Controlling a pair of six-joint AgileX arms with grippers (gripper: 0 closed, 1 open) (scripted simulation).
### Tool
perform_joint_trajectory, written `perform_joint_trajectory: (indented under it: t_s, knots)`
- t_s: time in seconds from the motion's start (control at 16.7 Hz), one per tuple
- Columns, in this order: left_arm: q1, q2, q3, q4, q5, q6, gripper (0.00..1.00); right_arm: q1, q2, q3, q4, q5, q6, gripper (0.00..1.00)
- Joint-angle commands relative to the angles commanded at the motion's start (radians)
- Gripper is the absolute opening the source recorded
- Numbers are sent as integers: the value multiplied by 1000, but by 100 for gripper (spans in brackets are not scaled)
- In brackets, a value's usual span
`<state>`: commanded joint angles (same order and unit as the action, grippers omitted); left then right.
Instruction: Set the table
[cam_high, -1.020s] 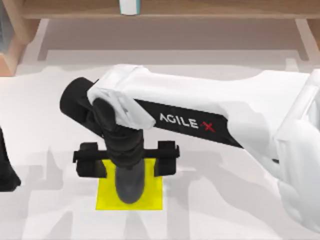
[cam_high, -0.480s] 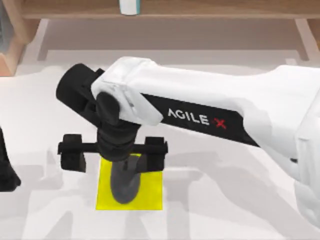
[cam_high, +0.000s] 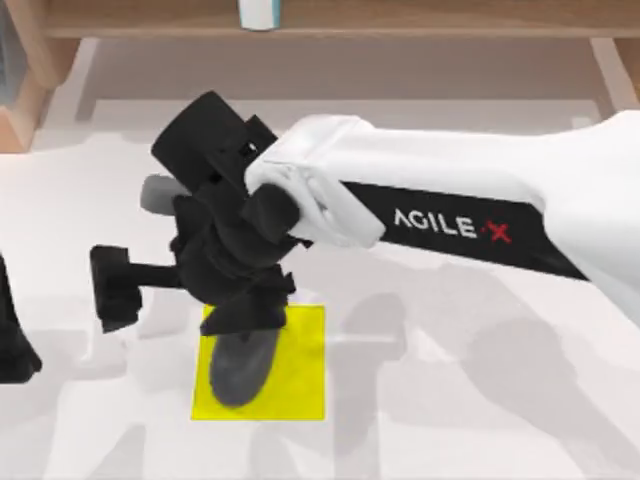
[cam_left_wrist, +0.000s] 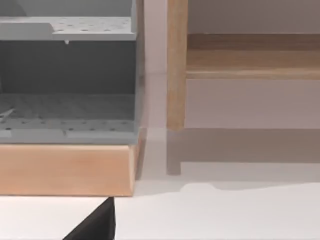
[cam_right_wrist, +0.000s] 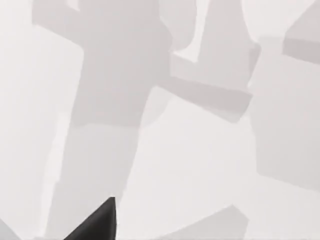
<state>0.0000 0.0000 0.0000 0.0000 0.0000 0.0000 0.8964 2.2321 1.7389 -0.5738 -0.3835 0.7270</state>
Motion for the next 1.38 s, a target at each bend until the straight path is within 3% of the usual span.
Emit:
perform_joint_trajectory:
  t_s: [0.36,0.72,1.02,1.38]
  knots:
    - [0,0,0,0,0,0,100,-124,-64,-251,378,-265,-220,100]
    - [0,0,0,0,0,0,100,-323,-132,-545,792,-461,-520,100]
    - [0,0,0,0,0,0,100,-547,-188,-799,1139,-565,-840,100]
    - [0,0,0,0,0,0,100,-867,-246,-1064,1530,-601,-1283,100]
